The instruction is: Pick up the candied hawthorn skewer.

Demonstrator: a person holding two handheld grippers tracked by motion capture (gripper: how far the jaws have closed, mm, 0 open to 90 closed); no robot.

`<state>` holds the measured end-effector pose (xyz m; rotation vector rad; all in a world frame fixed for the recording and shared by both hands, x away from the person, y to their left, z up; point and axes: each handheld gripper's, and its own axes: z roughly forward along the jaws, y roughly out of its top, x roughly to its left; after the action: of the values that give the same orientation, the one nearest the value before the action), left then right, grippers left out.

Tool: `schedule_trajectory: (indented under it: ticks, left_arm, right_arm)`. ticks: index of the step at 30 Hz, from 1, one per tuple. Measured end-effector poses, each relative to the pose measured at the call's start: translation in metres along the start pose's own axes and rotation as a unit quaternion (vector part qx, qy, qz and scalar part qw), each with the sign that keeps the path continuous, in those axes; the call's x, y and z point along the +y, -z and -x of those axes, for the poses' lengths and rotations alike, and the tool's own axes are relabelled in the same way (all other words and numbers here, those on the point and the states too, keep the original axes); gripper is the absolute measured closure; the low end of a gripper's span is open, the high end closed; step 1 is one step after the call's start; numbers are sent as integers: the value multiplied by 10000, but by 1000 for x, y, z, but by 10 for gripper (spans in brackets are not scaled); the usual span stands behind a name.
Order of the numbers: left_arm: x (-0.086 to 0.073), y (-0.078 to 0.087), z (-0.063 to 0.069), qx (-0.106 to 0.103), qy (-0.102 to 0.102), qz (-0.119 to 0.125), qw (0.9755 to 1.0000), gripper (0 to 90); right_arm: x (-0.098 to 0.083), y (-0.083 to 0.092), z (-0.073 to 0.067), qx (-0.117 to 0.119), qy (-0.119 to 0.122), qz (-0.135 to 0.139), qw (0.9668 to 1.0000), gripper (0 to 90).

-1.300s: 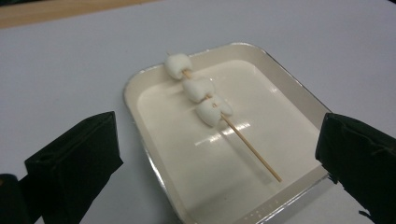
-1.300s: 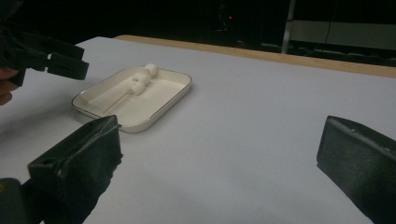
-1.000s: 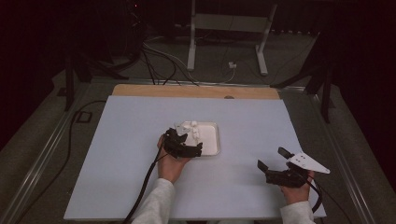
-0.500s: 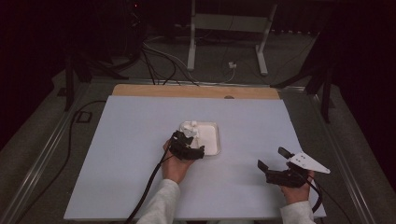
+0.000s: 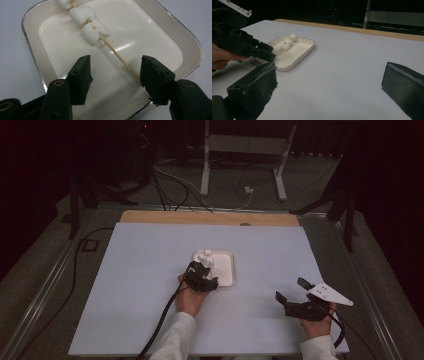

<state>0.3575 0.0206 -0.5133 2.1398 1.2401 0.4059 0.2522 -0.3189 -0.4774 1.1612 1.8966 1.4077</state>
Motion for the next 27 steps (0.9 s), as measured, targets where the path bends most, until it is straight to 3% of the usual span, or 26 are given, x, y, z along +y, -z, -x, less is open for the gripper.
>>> schedule_trajectory:
  ticks: [16,22,27]
  left_arm:
    - [4,7,-10,132,-25,-409,9991,853]
    - [13,5,-6,261,-164,-759,9966,900]
    - [13,5,-9,181,-183,-738,9969,900]
  right_arm:
    - [0,0,1,44,-56,8,10000,0]
    - [0,0,1,51,-63,11,10000,0]
    - [0,0,1,46,-70,13,10000,0]
